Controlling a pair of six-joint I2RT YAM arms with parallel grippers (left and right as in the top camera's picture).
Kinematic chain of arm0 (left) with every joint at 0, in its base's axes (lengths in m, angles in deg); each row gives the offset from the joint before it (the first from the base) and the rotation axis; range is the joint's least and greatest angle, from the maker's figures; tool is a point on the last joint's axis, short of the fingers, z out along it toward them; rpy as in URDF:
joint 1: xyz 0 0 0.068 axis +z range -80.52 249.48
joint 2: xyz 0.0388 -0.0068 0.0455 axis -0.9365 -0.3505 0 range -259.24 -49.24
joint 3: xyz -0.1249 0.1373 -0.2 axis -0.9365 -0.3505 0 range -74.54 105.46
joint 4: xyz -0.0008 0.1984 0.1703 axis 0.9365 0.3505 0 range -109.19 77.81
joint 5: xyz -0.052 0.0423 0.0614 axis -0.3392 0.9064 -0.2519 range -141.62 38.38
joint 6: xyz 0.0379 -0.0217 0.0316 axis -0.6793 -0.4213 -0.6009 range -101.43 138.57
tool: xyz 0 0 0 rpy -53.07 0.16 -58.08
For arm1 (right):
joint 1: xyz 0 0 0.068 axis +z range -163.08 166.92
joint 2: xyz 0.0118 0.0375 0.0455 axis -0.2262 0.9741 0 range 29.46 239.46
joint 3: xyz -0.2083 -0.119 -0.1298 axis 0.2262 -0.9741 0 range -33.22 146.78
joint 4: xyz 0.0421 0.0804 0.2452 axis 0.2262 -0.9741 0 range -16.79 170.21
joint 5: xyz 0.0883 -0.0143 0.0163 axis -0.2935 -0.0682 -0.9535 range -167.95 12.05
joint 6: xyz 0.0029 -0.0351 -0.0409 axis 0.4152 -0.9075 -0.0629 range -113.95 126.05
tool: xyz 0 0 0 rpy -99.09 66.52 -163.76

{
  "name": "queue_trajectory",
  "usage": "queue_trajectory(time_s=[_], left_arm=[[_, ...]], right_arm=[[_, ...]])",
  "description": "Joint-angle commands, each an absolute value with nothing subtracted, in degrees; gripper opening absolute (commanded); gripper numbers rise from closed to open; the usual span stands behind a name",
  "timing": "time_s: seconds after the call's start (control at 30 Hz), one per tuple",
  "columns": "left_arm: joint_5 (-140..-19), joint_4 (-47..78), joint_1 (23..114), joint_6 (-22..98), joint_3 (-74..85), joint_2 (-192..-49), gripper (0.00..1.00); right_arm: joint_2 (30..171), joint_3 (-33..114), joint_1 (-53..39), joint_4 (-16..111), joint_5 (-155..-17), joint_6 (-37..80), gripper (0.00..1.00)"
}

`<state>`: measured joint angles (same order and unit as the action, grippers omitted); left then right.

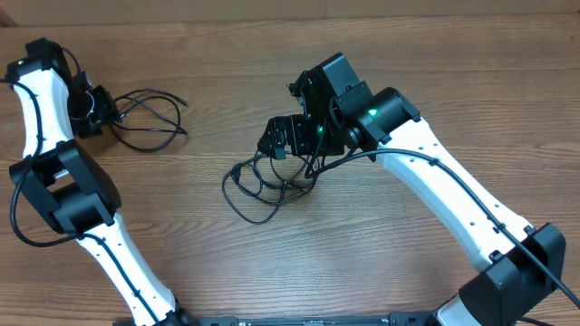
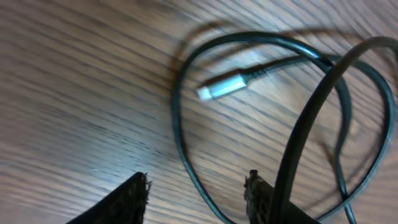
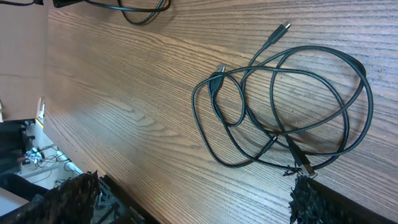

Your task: Untangle cables

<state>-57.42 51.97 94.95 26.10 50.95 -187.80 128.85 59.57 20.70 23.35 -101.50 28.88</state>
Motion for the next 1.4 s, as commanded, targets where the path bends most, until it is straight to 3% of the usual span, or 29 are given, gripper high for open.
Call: queue_trajectory(time_s=[0.0, 0.17, 0.3, 0.33, 0.67, 1.03, 1.1, 1.17, 1.2, 1.27, 1.37], left_arm=[[-52.8, 52.5, 96.1, 32.3, 52.5, -187.4, 0.52], [-53.1, 55.6, 96.5, 35.7, 58.2, -187.3, 0.67], [-54.8, 58.2, 96.4, 35.7, 63.1, -187.3, 0.97], [-55.1, 58.9, 96.4, 35.7, 64.0, -187.3, 1.0], [-57.1, 62.2, 96.5, 35.4, 66.0, -187.0, 1.0], [-69.3, 62.7, 96.5, 39.6, 80.4, -182.2, 0.99], [-74.6, 62.9, 96.5, 39.6, 81.8, -181.0, 0.92], [-79.1, 63.1, 96.0, 39.6, 81.9, -180.2, 0.77], [-79.8, 63.6, 95.6, 39.6, 81.9, -180.0, 0.6], [-77.4, 66.0, 94.1, 39.6, 81.7, -180.1, 0.14], [-69.4, 68.2, 90.8, 40.0, 80.1, -180.4, 0.04]], right_arm=[[129.5, 61.2, 20.6, 23.4, -101.1, 28.5, 1.0], [129.5, 61.2, 20.6, 23.5, -101.1, 28.5, 1.0], [129.5, 61.2, 20.6, 23.5, -101.1, 28.5, 1.0], [129.5, 61.2, 20.6, 23.5, -101.1, 28.5, 1.0], [129.5, 61.1, 20.6, 23.3, -101.0, 28.5, 1.0], [129.5, 61.0, 20.6, 23.9, -100.4, 28.5, 1.0], [129.5, 61.0, 20.6, 24.2, -100.4, 28.5, 1.0], [129.5, 61.0, 20.6, 24.4, -100.4, 28.5, 1.0], [129.5, 61.0, 20.6, 24.5, -100.4, 28.5, 1.0], [129.5, 61.0, 20.6, 24.8, -100.4, 28.5, 1.0], [129.5, 61.0, 20.6, 25.1, -100.4, 28.5, 1.0]])
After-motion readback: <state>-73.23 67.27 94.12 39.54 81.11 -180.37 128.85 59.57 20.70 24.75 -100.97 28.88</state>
